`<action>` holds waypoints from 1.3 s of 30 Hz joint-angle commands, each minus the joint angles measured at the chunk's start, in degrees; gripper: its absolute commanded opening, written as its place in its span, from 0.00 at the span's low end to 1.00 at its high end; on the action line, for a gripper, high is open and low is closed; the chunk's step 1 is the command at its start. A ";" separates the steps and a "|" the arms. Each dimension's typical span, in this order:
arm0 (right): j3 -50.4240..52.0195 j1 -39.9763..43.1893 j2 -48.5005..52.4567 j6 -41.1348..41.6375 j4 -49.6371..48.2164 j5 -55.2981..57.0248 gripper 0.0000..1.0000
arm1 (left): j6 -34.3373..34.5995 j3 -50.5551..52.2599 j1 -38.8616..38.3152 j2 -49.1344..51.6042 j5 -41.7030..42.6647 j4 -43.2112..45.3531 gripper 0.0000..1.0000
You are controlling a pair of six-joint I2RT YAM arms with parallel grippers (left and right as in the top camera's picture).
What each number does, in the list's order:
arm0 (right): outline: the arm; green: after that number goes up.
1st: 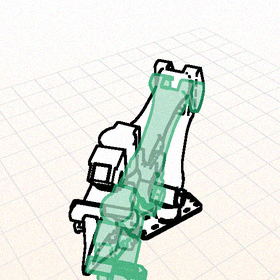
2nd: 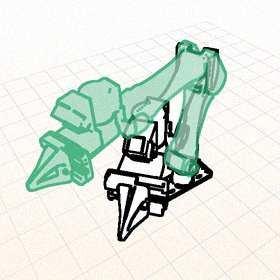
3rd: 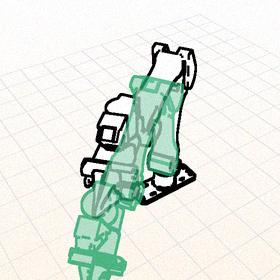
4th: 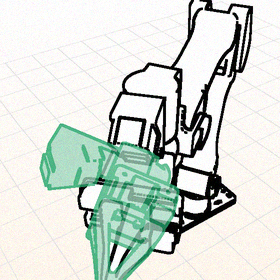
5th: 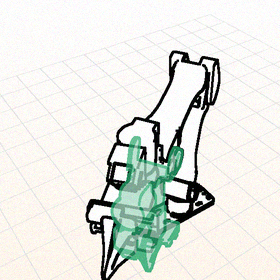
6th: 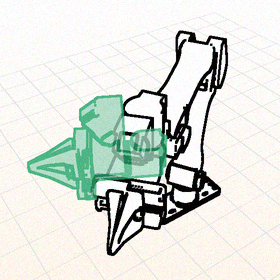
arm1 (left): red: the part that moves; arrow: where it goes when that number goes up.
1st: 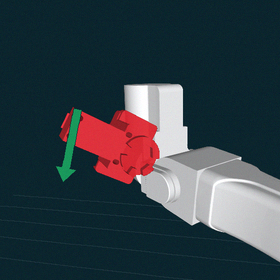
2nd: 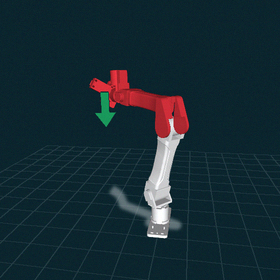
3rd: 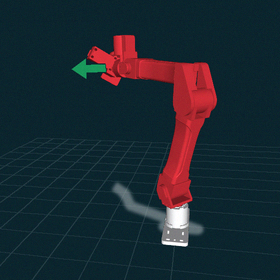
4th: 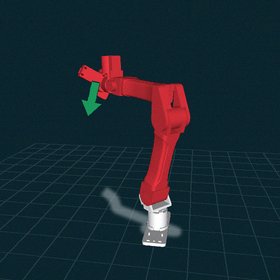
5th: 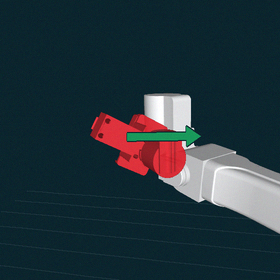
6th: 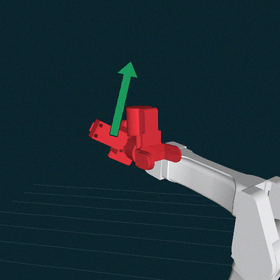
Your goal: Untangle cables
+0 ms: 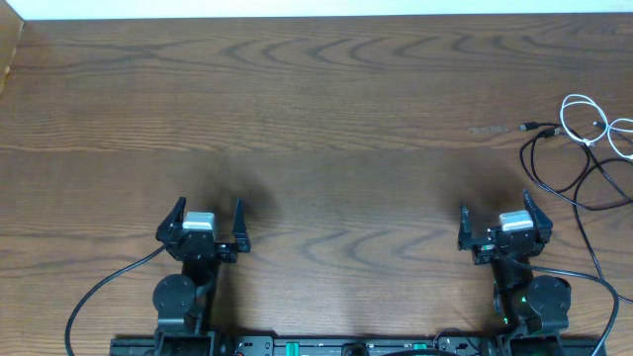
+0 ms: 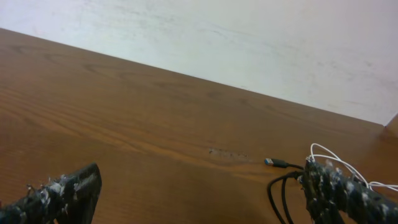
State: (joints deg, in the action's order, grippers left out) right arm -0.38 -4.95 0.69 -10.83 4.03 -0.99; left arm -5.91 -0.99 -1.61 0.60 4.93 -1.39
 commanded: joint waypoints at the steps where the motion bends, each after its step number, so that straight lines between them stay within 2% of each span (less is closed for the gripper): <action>1: 0.09 0.37 -0.39 -0.39 0.22 0.44 0.99 | -0.46 0.76 -0.59 -0.52 -1.92 -2.49 0.98; 9: 0.09 0.37 -0.39 -0.39 0.22 0.44 0.99 | -0.96 0.76 -0.57 -0.52 -2.91 -2.64 0.98; 14: 0.09 0.37 -0.39 -0.39 0.22 0.44 0.99 | -0.96 0.76 -0.59 -0.52 -0.59 -2.62 0.98; 19: 0.09 0.37 -0.39 -0.39 0.22 0.44 0.99 | -7.41 0.76 -0.59 -0.52 5.20 -2.03 0.98; 39: 0.09 0.37 -0.31 -0.39 0.24 0.44 0.99 | -6.49 0.74 -3.41 -0.52 6.36 -1.79 0.98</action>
State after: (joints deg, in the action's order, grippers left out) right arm -0.38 -4.95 0.69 -10.83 4.03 -0.99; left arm -12.27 -1.08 -4.78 0.60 8.73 -1.10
